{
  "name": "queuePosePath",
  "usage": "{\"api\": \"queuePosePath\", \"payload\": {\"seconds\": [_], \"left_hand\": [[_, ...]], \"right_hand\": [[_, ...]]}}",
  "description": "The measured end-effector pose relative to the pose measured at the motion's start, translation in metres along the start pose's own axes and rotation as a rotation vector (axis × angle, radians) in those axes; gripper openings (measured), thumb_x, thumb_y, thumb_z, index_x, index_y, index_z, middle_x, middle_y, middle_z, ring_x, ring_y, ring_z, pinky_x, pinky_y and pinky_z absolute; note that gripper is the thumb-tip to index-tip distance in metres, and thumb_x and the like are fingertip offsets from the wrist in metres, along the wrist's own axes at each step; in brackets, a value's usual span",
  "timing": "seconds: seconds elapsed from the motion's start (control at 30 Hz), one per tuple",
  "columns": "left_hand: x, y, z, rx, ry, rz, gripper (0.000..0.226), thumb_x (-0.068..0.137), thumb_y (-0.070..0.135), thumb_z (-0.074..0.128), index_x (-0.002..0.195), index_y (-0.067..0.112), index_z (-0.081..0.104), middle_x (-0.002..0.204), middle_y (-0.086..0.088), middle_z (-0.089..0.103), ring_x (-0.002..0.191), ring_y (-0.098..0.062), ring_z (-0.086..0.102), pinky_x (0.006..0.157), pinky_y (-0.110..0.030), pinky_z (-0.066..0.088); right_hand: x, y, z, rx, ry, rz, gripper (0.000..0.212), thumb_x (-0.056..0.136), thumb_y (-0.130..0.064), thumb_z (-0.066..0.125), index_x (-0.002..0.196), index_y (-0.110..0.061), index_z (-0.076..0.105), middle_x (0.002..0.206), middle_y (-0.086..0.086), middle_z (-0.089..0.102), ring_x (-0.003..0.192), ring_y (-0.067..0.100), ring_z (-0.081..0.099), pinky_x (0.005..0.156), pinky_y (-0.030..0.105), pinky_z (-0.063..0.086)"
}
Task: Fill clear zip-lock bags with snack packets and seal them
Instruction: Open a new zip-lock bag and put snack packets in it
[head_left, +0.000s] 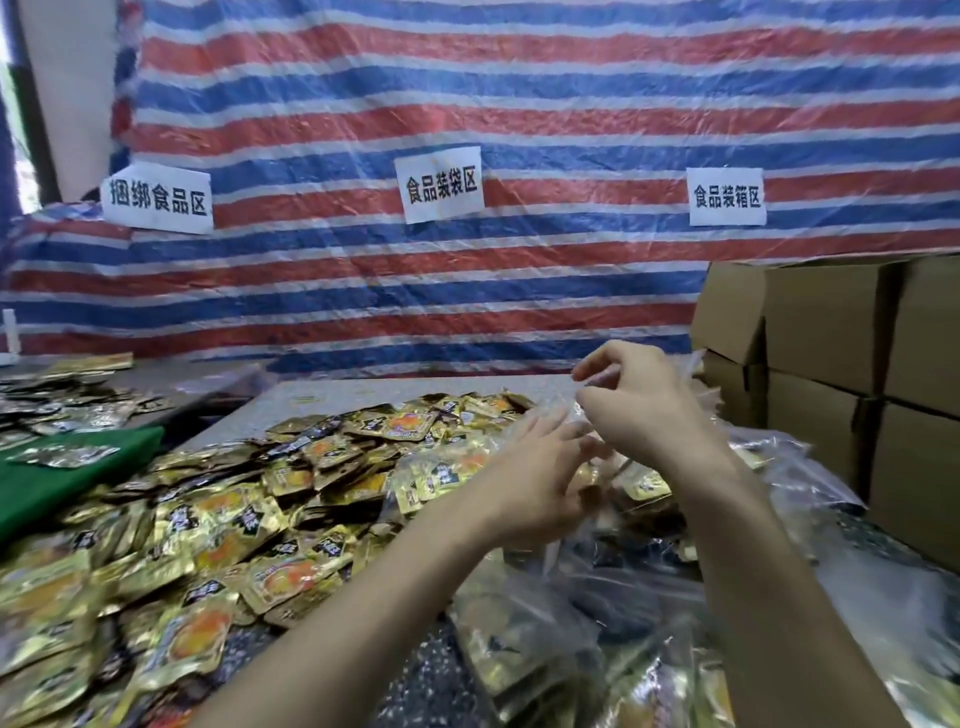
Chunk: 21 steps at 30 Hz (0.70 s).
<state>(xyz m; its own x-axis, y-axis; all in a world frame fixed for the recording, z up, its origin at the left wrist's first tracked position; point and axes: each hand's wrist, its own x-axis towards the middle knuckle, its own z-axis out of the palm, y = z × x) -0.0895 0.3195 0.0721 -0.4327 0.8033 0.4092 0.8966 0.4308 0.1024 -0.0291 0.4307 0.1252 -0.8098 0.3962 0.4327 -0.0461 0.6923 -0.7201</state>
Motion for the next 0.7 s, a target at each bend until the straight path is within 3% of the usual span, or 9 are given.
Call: {"api": "queuePosePath", "payload": {"seconds": [0.07,0.13,0.33,0.4,0.5,0.57,0.7], "left_hand": [[-0.023,0.007,-0.013,-0.045,0.054,0.0,0.043,0.097,0.028,0.054,0.139,0.018,0.052,0.15,0.0,0.043,0.142,-0.017,0.031,0.117,-0.039,0.025],[-0.056,0.011,-0.025,-0.156,0.139,-0.061,0.036,0.095,0.031,0.051,0.128,0.02,0.059,0.134,0.003,0.056,0.125,-0.015,0.049,0.105,-0.04,0.04],[-0.167,0.003,-0.036,-0.275,0.337,-0.412,0.017,0.093,0.035,0.059,0.108,0.029,0.067,0.103,0.019,0.065,0.098,0.003,0.058,0.087,-0.032,0.052],[-0.2,-0.006,-0.031,-0.191,0.41,-0.545,0.012,0.094,0.032,0.061,0.104,0.03,0.067,0.102,0.02,0.064,0.096,0.004,0.055,0.087,-0.029,0.05],[-0.248,-0.023,-0.026,0.063,0.442,-0.803,0.016,0.094,0.036,0.058,0.109,0.033,0.063,0.112,0.017,0.059,0.106,-0.003,0.05,0.101,-0.033,0.041],[-0.282,-0.037,-0.027,0.227,0.4,-0.985,0.02,0.095,0.039,0.055,0.113,0.034,0.061,0.118,0.014,0.055,0.114,-0.009,0.046,0.107,-0.035,0.032],[-0.346,-0.066,-0.041,0.48,0.221,-1.24,0.035,0.092,0.039,0.052,0.125,0.029,0.058,0.131,0.003,0.053,0.121,-0.021,0.045,0.099,-0.038,0.035]], "right_hand": [[-0.001,-0.001,0.006,0.017,-0.063,-0.077,0.019,0.089,-0.009,0.057,0.097,-0.025,0.062,0.091,-0.003,0.064,0.084,0.017,0.065,0.068,0.032,0.059],[-0.003,-0.004,0.012,-0.018,-0.1,-0.232,0.014,0.093,-0.013,0.061,0.093,-0.026,0.064,0.088,-0.008,0.064,0.08,0.007,0.062,0.059,0.018,0.051],[-0.022,-0.026,0.03,-0.122,-0.383,-0.485,0.011,0.095,-0.023,0.064,0.09,-0.032,0.067,0.091,-0.011,0.068,0.085,0.004,0.063,0.075,0.027,0.053],[-0.03,-0.033,0.037,-0.155,-0.446,-0.529,0.011,0.094,-0.024,0.064,0.09,-0.034,0.066,0.091,-0.012,0.067,0.085,0.004,0.063,0.075,0.028,0.053],[-0.04,-0.04,0.046,-0.168,-0.517,-0.587,0.009,0.093,-0.024,0.065,0.091,-0.033,0.068,0.089,-0.012,0.069,0.083,0.004,0.064,0.075,0.03,0.054],[-0.044,-0.045,0.053,-0.175,-0.551,-0.613,0.008,0.092,-0.024,0.066,0.092,-0.031,0.069,0.089,-0.012,0.07,0.08,0.002,0.064,0.074,0.03,0.055],[-0.048,-0.048,0.057,-0.167,-0.561,-0.633,0.007,0.092,-0.024,0.066,0.092,-0.029,0.071,0.087,-0.011,0.071,0.079,0.002,0.065,0.076,0.033,0.057]]}}
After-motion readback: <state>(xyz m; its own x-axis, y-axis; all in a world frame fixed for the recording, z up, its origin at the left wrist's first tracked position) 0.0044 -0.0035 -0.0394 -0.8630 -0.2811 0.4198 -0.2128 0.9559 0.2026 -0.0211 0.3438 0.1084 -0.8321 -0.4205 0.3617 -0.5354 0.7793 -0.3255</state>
